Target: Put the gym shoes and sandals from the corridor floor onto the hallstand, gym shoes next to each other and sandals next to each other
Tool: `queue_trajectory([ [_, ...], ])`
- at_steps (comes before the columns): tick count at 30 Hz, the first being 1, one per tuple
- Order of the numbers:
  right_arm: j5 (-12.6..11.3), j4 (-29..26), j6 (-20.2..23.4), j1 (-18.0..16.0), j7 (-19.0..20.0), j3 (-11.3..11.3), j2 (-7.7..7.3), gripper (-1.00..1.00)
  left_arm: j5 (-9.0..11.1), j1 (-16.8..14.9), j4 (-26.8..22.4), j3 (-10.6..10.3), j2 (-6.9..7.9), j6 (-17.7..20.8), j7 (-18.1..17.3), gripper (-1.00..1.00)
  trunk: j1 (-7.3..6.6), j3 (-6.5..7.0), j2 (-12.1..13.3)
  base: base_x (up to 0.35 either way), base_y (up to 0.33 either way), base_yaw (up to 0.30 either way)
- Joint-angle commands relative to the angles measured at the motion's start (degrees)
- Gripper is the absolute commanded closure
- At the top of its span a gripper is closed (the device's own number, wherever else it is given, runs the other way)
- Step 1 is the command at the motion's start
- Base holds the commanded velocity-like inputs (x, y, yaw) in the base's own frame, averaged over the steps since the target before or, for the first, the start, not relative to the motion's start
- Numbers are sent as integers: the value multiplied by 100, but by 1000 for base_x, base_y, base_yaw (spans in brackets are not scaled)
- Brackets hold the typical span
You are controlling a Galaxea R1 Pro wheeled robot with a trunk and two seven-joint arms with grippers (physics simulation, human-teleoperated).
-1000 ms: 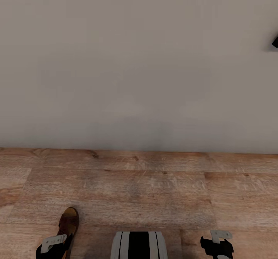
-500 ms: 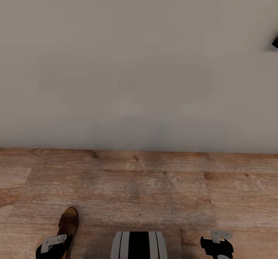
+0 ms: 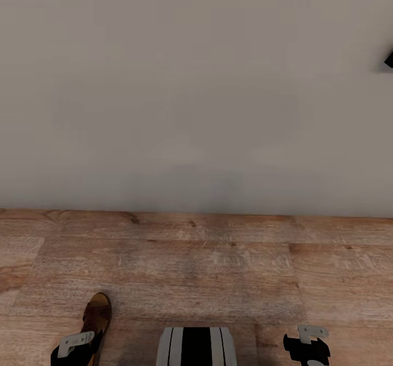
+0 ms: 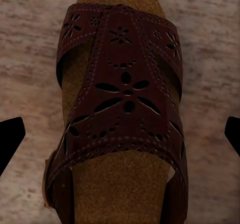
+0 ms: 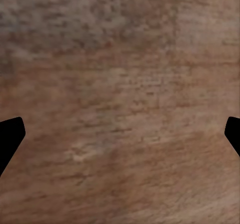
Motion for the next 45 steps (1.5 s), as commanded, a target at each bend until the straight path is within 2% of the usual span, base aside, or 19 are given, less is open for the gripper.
queue_trajectory([
  [1,0,0,0,0,0,0,0,-100,0,0,0,0,0,0,0,-100,0,0,0,0,0,0],
  [45,0,0,0,0,0,0,0,-100,0,1,0,1,0,0,0,-100,0,0,0,13,0,0],
])
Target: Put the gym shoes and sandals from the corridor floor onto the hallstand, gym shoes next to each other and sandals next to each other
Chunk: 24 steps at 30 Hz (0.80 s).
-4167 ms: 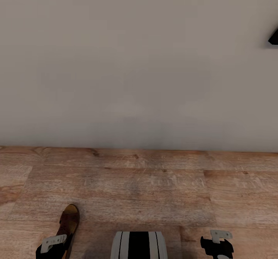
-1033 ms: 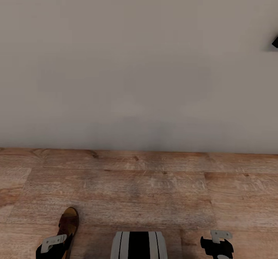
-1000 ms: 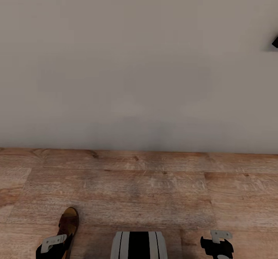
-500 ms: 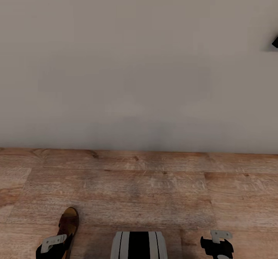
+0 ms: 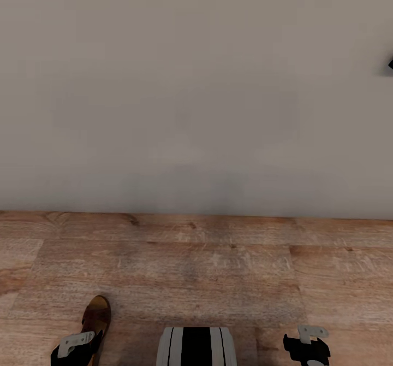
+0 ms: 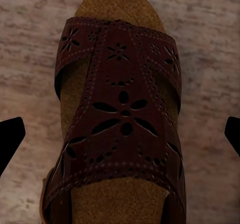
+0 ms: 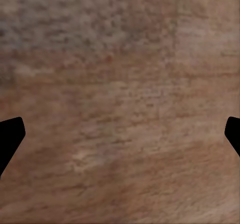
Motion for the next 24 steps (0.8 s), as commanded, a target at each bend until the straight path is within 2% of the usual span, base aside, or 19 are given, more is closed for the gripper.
queue_trajectory([
  [1,0,0,0,0,0,0,0,-100,0,0,0,-1,0,0,0,-100,0,0,0,14,0,0],
  [13,0,0,0,0,0,-1,0,-100,0,-2,0,-2,0,0,0,-100,0,0,0,6,0,0],
  [14,0,0,0,0,0,-1,0,-100,0,-1,0,-2,0,0,0,100,0,0,0,2,0,0],
  [24,0,0,0,0,0,0,0,-100,0,-2,0,-2,0,0,0,100,0,0,0,0,0,0],
])
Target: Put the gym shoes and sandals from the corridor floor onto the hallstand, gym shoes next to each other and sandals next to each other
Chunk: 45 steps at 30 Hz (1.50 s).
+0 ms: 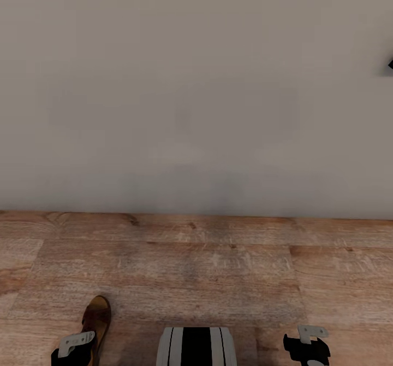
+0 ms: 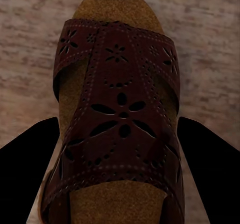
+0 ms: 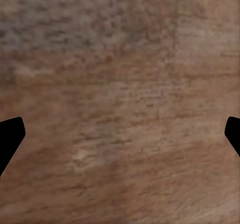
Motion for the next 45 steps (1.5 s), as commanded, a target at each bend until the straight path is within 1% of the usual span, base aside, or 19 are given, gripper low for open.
queue_trajectory([
  [1,0,0,0,0,0,0,0,-100,11,0,6,5,1,2,12,100,0,0,0,0,0,0],
  [26,0,0,0,0,0,0,0,-100,11,-1,6,6,1,2,12,100,0,0,0,-6,0,0],
  [31,0,0,0,0,0,0,0,-100,11,1,6,4,1,2,12,100,0,0,0,-183,0,0],
  [40,0,0,0,0,0,0,0,-100,11,0,6,4,1,2,12,100,0,0,0,-290,0,0],
  [45,0,0,0,0,0,0,0,-100,11,3,6,6,1,2,12,100,0,0,0,-141,0,0],
])
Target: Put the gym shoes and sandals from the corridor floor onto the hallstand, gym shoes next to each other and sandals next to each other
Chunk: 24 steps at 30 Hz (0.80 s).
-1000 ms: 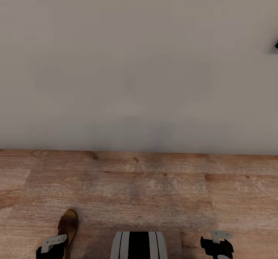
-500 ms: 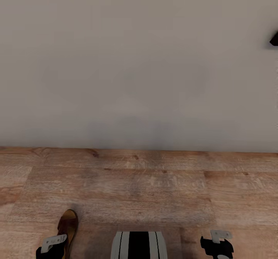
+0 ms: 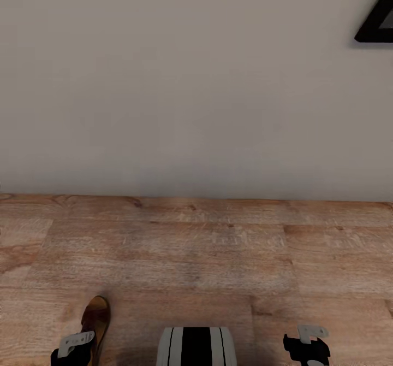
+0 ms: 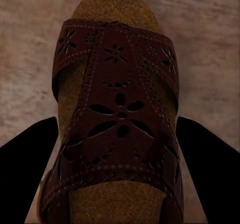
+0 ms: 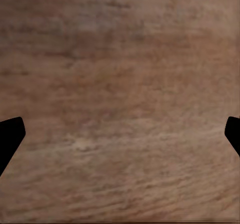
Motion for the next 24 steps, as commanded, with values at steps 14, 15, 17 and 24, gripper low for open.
queue_trajectory([
  [14,0,0,0,0,0,0,0,-100,2,-3,3,2,0,0,2,100,0,0,0,-23,0,0],
  [15,0,0,0,0,0,0,0,-100,2,-2,3,2,0,0,2,100,0,0,0,-3,0,0],
  [17,0,0,0,0,0,0,0,-100,2,0,3,2,0,0,2,100,0,0,0,-2,0,0],
  [24,0,0,0,0,0,0,0,-100,2,0,3,2,0,0,2,100,0,0,0,-1,0,0],
])
